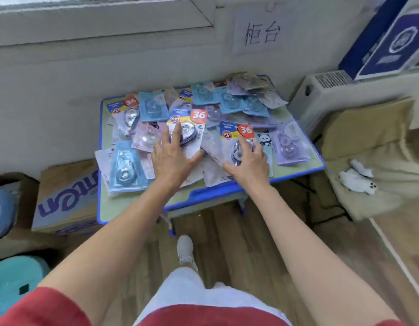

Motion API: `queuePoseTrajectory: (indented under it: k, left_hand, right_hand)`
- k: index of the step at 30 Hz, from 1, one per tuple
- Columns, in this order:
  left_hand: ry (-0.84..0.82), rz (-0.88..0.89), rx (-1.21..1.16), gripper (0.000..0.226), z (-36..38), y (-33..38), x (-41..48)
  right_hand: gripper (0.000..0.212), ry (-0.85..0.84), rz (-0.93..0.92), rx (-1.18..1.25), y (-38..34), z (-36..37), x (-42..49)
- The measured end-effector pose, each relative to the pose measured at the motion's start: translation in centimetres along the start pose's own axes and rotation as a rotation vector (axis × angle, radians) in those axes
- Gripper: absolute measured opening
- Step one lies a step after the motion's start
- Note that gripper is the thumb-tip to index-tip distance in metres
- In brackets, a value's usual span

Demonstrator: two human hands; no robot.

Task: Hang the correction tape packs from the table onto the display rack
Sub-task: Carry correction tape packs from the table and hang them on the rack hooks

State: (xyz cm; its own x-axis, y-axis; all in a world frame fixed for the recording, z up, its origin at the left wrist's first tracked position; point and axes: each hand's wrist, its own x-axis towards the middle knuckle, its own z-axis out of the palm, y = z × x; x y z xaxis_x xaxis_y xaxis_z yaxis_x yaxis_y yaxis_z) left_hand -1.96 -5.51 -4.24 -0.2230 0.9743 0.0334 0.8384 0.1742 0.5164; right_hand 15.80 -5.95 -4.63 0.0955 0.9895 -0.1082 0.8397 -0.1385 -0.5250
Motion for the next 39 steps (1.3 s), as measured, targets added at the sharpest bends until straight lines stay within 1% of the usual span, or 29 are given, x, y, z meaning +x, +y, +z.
queuePoseTrajectory:
  k: [3, 10, 16, 26, 31, 36, 39]
  left_hand:
    - [-0.054, 0.125, 0.036, 0.087, 1.6, 2.8, -3.8]
    - [-0.233, 0.377, 0.056, 0.086, 4.6, 7.8, -11.5]
    - [-0.407, 0.513, 0.071, 0.085, 6.6, 9.6, -19.4]
    - [-0.576, 0.835, 0.103, 0.086, 9.9, 15.8, -34.8]
    - [-0.633, 0.936, 0.089, 0.085, 12.0, 19.8, -44.0]
    - [-0.676, 0.995, 0.059, 0.084, 14.5, 24.1, -55.0]
    - [-0.730, 0.985, 0.041, 0.084, 16.4, 26.4, -62.0]
  right_hand:
    - [0.082, 0.067, 0.085, 0.036, 3.9, -1.8, -4.5]
    - [0.080, 0.246, 0.359, 0.104, 11.0, -3.9, -15.0]
    - [0.079, 0.353, 0.587, 0.121, 14.5, -3.9, -25.6]
    - [0.081, 0.580, 0.891, 0.221, 21.0, -6.2, -43.0]
    - [0.080, 0.694, 0.987, 0.219, 25.9, -8.5, -51.7]
    - [0.078, 0.733, 1.047, 0.215, 32.4, -11.1, -61.4]
    - [0.077, 0.749, 1.074, 0.244, 36.5, -12.7, -67.3]
